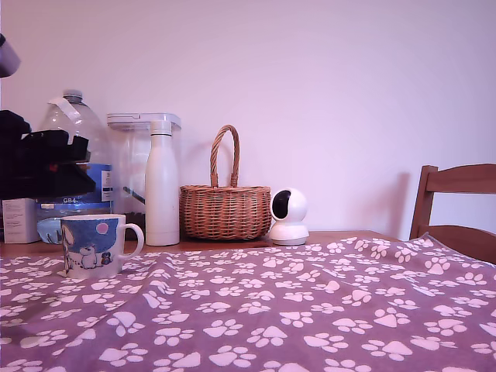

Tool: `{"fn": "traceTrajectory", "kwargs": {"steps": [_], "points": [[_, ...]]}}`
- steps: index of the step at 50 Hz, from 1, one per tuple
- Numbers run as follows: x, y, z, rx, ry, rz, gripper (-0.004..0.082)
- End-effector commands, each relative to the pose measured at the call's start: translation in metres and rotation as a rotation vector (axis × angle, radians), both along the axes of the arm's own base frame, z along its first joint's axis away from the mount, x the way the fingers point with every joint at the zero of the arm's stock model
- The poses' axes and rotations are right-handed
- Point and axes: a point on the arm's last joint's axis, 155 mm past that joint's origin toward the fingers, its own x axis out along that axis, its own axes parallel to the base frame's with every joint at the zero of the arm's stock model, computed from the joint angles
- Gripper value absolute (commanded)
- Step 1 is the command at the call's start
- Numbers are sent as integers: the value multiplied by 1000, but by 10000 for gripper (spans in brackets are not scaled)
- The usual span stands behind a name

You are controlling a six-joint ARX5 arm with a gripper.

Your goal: Pick up the coffee capsules from the table one by one and drop them inside the nearest coffee cup

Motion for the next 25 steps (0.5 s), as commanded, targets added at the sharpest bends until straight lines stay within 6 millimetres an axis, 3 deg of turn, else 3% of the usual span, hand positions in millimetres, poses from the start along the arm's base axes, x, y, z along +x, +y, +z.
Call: {"fn": "traceTrajectory", "kwargs": {"steps": [1, 25], "points": [[-3, 5, -2, -5, 3, 12, 72], [9, 45, -2, 4, 1, 141, 72]]}}
